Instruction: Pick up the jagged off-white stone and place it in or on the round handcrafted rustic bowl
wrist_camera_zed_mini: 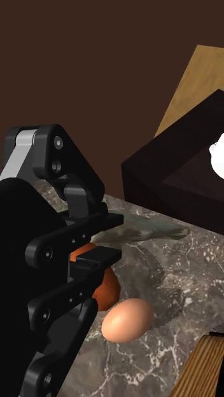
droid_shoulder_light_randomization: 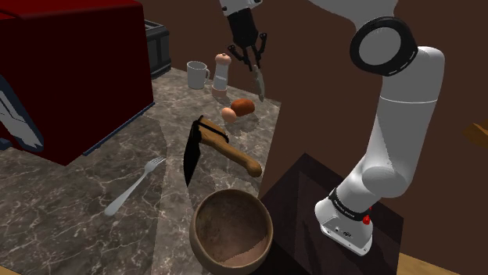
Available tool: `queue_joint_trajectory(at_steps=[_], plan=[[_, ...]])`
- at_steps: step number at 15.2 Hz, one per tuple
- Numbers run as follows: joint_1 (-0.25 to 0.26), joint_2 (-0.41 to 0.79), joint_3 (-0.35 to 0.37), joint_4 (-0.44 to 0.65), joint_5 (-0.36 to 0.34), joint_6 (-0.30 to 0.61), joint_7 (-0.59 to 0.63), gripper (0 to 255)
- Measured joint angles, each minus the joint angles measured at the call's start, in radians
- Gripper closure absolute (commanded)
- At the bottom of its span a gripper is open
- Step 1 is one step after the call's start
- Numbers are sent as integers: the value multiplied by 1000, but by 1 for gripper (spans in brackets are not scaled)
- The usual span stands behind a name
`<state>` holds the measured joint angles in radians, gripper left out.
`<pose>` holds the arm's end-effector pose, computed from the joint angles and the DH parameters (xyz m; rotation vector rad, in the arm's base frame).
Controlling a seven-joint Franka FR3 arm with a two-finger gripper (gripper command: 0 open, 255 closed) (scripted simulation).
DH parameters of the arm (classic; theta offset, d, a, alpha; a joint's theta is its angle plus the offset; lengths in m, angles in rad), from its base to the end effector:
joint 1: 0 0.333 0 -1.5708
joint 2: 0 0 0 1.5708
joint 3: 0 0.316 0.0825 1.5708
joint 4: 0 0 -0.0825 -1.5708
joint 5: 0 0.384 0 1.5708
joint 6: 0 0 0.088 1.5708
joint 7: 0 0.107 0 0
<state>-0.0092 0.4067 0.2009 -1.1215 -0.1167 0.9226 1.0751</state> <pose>0.5875 0.0701 0.5546 2.4127 -1.1905 -0.6448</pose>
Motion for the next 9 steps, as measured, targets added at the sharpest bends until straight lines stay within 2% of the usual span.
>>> queue_joint_trajectory(at_steps=[7, 9], plan=[[19, 60, -1, 188, -16, -128, -5, 255], [32, 40, 7, 170, 2, -132, 25, 255]])
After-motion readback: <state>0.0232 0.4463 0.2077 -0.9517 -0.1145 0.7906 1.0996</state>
